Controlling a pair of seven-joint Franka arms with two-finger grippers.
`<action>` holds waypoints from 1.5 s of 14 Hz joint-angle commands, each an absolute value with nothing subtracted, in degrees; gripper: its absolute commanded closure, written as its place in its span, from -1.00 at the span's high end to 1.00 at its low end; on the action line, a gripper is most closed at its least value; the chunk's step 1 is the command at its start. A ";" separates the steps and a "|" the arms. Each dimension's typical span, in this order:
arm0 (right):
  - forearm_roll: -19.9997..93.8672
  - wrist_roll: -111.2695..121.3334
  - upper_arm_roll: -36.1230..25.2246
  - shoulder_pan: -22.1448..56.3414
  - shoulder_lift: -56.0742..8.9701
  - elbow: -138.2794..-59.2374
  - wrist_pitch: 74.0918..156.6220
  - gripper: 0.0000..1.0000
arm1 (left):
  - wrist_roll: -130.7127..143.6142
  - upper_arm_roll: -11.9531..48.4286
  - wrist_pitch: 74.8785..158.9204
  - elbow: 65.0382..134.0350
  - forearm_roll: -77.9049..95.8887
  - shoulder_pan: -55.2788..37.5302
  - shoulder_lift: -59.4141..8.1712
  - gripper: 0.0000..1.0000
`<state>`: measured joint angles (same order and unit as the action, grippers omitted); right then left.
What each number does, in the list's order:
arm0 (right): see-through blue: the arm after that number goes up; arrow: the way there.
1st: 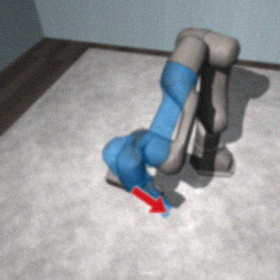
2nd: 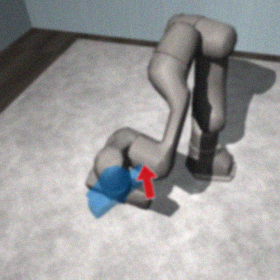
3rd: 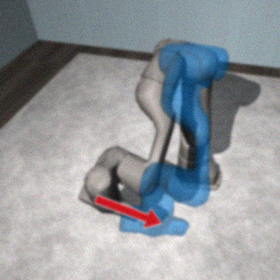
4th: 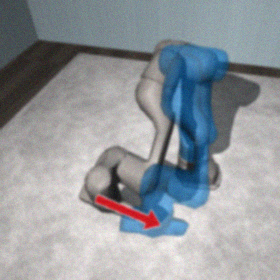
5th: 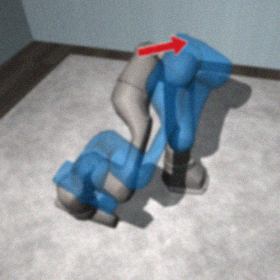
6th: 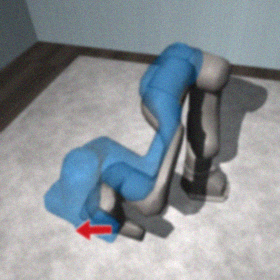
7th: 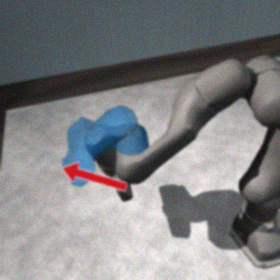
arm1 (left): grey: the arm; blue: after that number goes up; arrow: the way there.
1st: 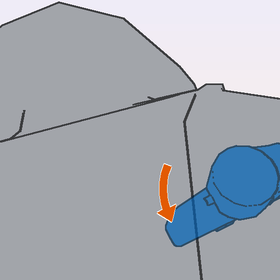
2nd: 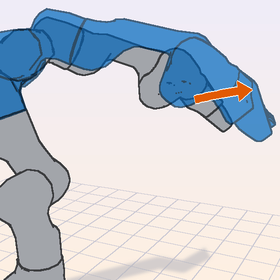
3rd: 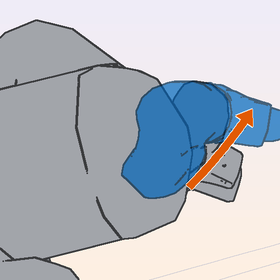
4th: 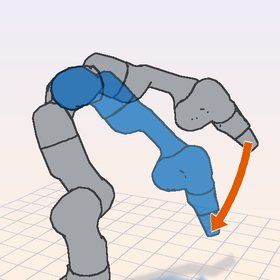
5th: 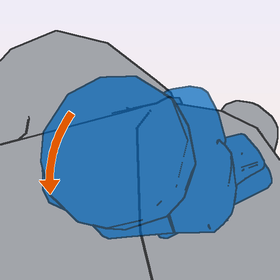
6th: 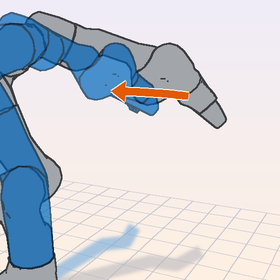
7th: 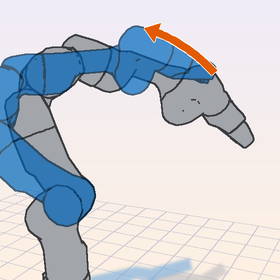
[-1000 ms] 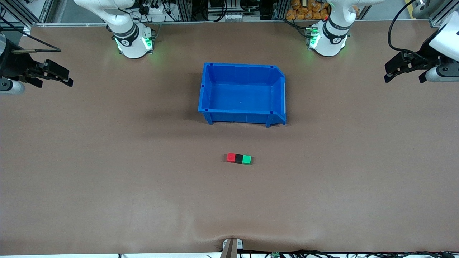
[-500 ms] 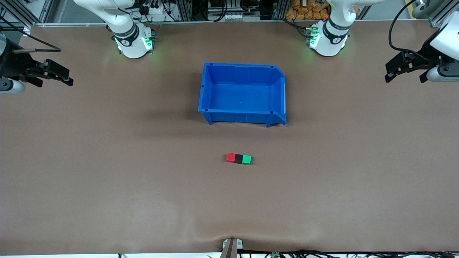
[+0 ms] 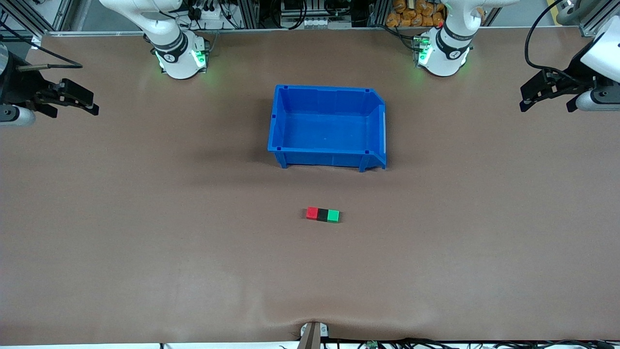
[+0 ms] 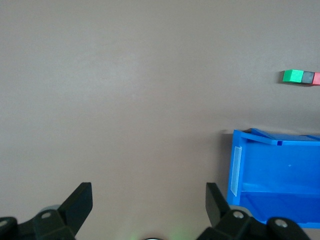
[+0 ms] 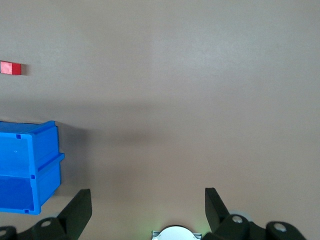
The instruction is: Attach green and red cubes to black cube
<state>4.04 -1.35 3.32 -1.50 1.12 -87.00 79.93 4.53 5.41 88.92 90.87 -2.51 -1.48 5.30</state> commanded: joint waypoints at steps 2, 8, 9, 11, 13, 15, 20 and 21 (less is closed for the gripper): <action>3.25 -0.09 3.78 -2.55 3.25 -89.12 79.98 1.00 | 5.36 5.71 89.03 90.88 -3.43 -1.58 5.36 1.00; 3.25 -0.09 3.69 -2.37 3.25 -89.12 79.98 1.00 | 5.36 5.71 89.12 90.79 -3.43 -1.58 5.45 1.00; 3.25 -0.09 3.69 -2.37 3.25 -89.12 79.98 1.00 | 5.27 5.71 89.03 90.79 -3.43 -1.58 5.54 1.00; 3.25 -0.18 3.52 -2.20 3.25 -89.21 79.98 1.00 | 5.27 5.71 88.95 90.79 -3.43 -1.58 5.62 1.00; 3.25 -0.18 3.52 -2.20 3.16 -89.21 79.98 1.00 | 5.19 5.71 88.68 90.79 -3.43 -1.58 5.62 1.00; 3.25 -0.18 3.43 -2.20 3.16 -89.12 79.98 1.00 | 4.40 5.71 88.59 90.79 -3.34 -1.32 5.80 1.00; 3.25 -0.18 3.43 -2.20 3.25 -89.12 79.63 1.00 | 4.39 5.28 88.59 90.70 -3.43 -1.14 5.71 1.00; 3.25 -0.18 3.43 -2.28 3.25 -89.12 79.63 1.00 | 4.48 5.19 88.59 90.62 -3.43 -1.23 5.71 1.00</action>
<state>4.02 -1.09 3.06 -1.50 1.13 -87.03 79.50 4.53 5.19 88.92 90.88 -2.51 -1.41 5.20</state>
